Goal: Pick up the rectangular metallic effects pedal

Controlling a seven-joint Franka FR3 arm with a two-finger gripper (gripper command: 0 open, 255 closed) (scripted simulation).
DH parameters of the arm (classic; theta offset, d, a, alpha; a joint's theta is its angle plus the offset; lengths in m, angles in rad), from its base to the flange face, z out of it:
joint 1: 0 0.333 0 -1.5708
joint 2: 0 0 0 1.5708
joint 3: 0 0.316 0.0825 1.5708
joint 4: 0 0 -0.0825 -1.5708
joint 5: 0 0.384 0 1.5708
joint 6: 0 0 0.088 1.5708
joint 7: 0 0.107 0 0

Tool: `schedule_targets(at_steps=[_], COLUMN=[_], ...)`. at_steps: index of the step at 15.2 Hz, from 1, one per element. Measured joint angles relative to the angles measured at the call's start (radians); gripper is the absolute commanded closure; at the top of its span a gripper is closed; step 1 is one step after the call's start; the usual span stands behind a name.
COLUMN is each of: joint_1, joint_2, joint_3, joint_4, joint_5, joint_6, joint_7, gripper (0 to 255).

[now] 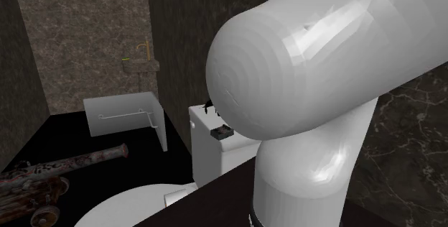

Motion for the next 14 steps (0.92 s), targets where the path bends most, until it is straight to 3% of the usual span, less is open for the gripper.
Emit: schedule_targets(at_steps=[3, 14], joint_1=[-0.009, -0.096], joint_2=[0.018, 0.263], joint_3=[0.006, 0.037], joint_4=[-0.024, -0.138], joint_5=[-0.004, -0.06], joint_6=[0.042, 0.412], joint_7=[0.02, 0.2], gripper=[0, 0])
